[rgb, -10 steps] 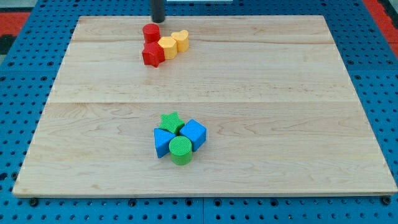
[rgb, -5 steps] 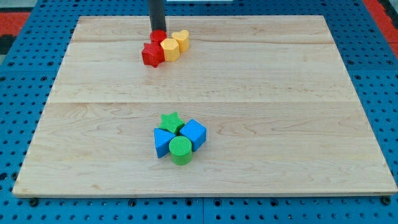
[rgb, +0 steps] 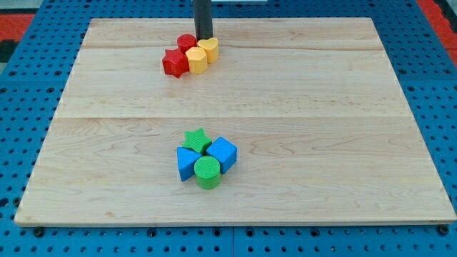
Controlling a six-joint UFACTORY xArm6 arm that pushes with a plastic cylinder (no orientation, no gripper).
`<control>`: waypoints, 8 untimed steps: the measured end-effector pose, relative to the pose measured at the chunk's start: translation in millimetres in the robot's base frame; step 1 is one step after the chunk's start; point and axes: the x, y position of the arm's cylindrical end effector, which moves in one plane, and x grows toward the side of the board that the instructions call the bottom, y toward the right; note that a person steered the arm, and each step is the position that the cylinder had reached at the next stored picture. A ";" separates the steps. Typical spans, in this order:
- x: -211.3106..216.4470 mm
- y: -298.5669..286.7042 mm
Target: Push the yellow heart towards center
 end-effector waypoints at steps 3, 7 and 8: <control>-9.1 7.4; 105.9 8.3; 105.9 -8.5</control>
